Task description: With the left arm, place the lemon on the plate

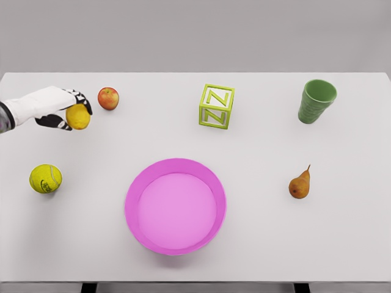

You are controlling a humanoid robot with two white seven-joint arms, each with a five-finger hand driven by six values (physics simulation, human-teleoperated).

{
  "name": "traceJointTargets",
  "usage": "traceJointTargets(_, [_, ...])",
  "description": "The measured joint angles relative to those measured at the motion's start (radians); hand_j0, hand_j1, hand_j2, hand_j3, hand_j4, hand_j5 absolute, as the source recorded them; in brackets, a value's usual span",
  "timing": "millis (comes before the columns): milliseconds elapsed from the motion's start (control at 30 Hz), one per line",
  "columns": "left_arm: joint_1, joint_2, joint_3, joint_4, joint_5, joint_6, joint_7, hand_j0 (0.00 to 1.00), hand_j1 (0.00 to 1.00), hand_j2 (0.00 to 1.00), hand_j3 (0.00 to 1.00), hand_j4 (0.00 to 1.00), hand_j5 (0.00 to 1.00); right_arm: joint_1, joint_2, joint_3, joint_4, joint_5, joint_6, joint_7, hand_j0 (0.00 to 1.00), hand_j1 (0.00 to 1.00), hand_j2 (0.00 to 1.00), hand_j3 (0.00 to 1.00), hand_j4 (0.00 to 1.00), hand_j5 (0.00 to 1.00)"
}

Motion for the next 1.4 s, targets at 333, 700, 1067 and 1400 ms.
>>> traceJointTargets(333, [0.055, 0.029, 0.004, -0.119, 0.066, 0.000, 0.001, 0.53, 0.53, 0.53, 0.53, 0.53, 0.53, 0.000, 0.000, 0.000, 0.000, 0.000, 0.000, 0.000, 1.00, 1.00, 1.00, 1.00, 1.00, 1.00])
traceJointTargets(700, [0.129, 0.037, 0.055, -0.231, 0.092, 0.000, 0.001, 0.53, 0.53, 0.53, 0.53, 0.53, 0.53, 0.000, 0.000, 0.000, 0.000, 0.000, 0.000, 0.000, 1.00, 1.00, 1.00, 1.00, 1.00, 1.00])
traceJointTargets(1067, [0.193, 0.034, 0.083, -0.339, 0.113, 0.000, 0.001, 0.53, 0.53, 0.53, 0.53, 0.53, 0.53, 0.000, 0.000, 0.000, 0.000, 0.000, 0.000, 0.000, 1.00, 1.00, 1.00, 1.00, 1.00, 1.00])
traceJointTargets(1400, [0.262, 0.029, 0.121, -0.443, 0.126, 0.001, 0.002, 0.53, 0.53, 0.53, 0.53, 0.53, 0.53, 0.000, 0.000, 0.000, 0.000, 0.000, 0.000, 0.000, 1.00, 1.00, 1.00, 1.00, 1.00, 1.00])
